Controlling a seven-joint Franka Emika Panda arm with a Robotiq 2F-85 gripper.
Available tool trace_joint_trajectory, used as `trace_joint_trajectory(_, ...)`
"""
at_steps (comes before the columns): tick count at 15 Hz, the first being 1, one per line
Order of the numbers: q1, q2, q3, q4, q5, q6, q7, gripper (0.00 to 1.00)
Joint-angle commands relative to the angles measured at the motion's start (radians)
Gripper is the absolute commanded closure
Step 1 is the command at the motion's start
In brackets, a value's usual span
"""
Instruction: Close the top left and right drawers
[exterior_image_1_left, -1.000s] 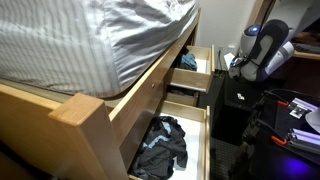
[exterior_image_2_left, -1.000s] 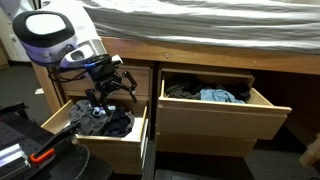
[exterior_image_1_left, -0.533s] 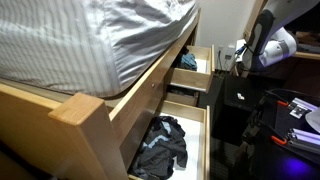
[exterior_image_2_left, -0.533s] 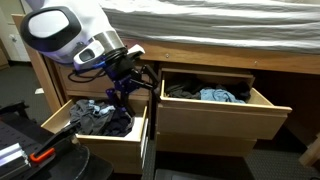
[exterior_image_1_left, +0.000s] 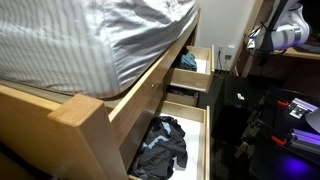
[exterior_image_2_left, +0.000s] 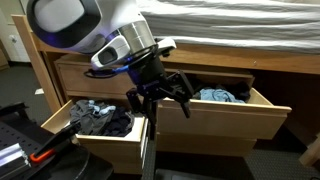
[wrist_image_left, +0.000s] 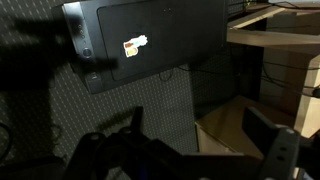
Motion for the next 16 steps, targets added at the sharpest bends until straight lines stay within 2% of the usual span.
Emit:
trace_joint_trajectory(1,-0.015,-0.013,0.004,0.002,-0.007,-0.001,-0.005,0.0)
trace_joint_trajectory(3,-0.005,-0.015,0.022,-0.012,-0.012,0.008,-0.01,0.0)
trace_joint_trajectory(4,-0.071,-0.03,0.107,0.005,0.02,-0.007,-0.075,0.0)
trace_joint_trajectory(5,-0.152,-0.047,0.188,0.028,-0.014,-0.039,-0.081,0.0)
trace_joint_trajectory(6,-0.241,-0.082,0.267,0.029,-0.119,-0.03,-0.033,0.0)
trace_joint_trajectory(10,-0.486,-0.089,0.567,0.063,-0.381,-0.012,0.187,0.0)
trace_joint_trajectory(13,-0.685,-0.03,0.776,0.069,-0.652,0.05,0.424,0.0)
trace_joint_trajectory(14,-0.577,-0.061,0.712,0.067,-0.421,0.005,0.23,0.0)
trace_joint_trajectory(15,-0.612,-0.057,0.753,0.066,-0.424,0.006,0.247,0.0)
trace_joint_trajectory(16,-0.607,-0.056,0.754,0.068,-0.377,0.006,0.205,0.0)
